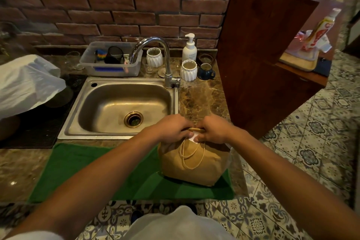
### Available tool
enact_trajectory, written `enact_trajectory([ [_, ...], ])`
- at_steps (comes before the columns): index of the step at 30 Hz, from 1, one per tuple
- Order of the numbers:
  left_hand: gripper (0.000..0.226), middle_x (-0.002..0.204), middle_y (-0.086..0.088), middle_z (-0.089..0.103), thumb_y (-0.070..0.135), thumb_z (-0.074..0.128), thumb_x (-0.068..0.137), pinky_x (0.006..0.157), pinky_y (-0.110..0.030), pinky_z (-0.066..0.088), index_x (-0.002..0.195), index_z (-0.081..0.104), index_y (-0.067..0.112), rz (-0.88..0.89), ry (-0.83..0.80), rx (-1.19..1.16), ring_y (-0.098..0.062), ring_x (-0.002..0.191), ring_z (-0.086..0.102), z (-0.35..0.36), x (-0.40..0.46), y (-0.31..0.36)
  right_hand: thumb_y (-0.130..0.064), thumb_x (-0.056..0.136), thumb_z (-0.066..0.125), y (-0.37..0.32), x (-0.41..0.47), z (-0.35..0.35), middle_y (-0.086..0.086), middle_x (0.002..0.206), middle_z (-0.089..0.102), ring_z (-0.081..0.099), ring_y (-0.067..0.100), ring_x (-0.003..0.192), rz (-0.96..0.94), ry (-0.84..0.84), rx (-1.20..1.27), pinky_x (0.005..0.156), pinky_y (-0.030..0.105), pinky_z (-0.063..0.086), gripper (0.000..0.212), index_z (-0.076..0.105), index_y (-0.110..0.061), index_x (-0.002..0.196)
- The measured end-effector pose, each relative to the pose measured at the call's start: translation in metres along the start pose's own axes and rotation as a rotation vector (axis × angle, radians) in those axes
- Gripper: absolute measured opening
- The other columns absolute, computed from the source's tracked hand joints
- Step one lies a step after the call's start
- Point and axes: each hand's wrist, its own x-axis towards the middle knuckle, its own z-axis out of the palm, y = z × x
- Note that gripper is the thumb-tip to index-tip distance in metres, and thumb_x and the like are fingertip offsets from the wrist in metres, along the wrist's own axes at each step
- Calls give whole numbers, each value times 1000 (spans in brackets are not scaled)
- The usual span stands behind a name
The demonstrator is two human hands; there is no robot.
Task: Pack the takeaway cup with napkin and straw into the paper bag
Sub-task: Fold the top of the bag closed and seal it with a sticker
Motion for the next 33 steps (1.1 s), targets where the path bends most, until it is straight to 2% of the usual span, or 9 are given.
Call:
enact_trajectory([
  [3, 20, 65, 15, 47, 40, 60, 97, 60, -31, 32, 80, 53, 33, 11, 33, -21, -9, 61, 45, 4, -2, -2, -47, 90, 72, 3, -3, 2, -6, 73, 63, 57, 14, 69, -3, 3, 36, 61, 34, 42, 19, 71, -28, 88],
  [6, 22, 63, 17, 45, 45, 56, 99, 57, -32, 31, 80, 51, 35, 5, 60, -25, 0, 59, 42, 5, -2, -3, -54, 88, 72, 2, -1, 3, -11, 66, 58, 52, 9, 62, 10, 12, 14, 55, 31, 36, 25, 62, -34, 77],
  [8, 22, 65, 15, 49, 46, 52, 100, 58, -32, 30, 85, 57, 32, 2, 102, 10, -5, 59, 42, 8, -2, -2, -63, 82, 73, -2, 2, 5, -11, 65, 52, 50, 11, 62, 49, 33, -61, 52, 30, 33, 36, 66, -28, 82],
  [11, 24, 83, 1, 68, 44, 52, 101, 63, -32, 35, 103, 68, 25, 12, 133, 47, -17, 70, 54, 12, 0, 0, -65, 79, 74, -6, 5, 10, -8, 69, 51, 52, 17, 69, 76, 60, -108, 51, 29, 30, 47, 68, -20, 89],
  [14, 22, 87, -2, 71, 41, 53, 101, 63, -32, 37, 104, 67, 25, 50, 132, 63, -23, 76, 61, 11, -2, -1, -64, 83, 71, -5, 2, 8, -5, 79, 57, 54, 18, 75, 66, 42, -97, 59, 32, 37, 45, 69, -20, 95],
  [17, 20, 77, 6, 60, 42, 56, 99, 62, -32, 37, 98, 66, 24, 29, 104, 57, -18, 71, 55, 9, -2, -1, -60, 85, 71, 0, -1, 2, 0, 86, 66, 60, 22, 81, 60, -32, -109, 67, 38, 50, 42, 71, -20, 98],
  [24, 19, 76, 11, 55, 46, 69, 90, 60, -31, 32, 89, 57, 32, -21, 49, 90, -15, 72, 52, 8, 2, -2, -52, 86, 76, 2, -1, -2, -5, 69, 62, 56, 18, 67, 71, -35, -14, 61, 35, 45, 29, 71, -24, 81],
  [27, 26, 69, 15, 49, 51, 70, 88, 55, -29, 28, 83, 51, 34, -26, 67, 114, -13, 67, 51, 9, 2, -3, -50, 89, 72, 4, -5, -3, -5, 77, 69, 61, 16, 71, 39, 45, 20, 66, 38, 50, 28, 77, -23, 95],
  [33, 31, 68, 14, 48, 57, 69, 87, 53, -29, 27, 83, 50, 32, -26, 57, 120, -13, 66, 49, 13, 4, -1, -49, 98, 59, 5, -16, 3, -6, 77, 64, 56, 16, 70, -31, 136, 22, 65, 42, 51, 26, 69, -28, 87],
])
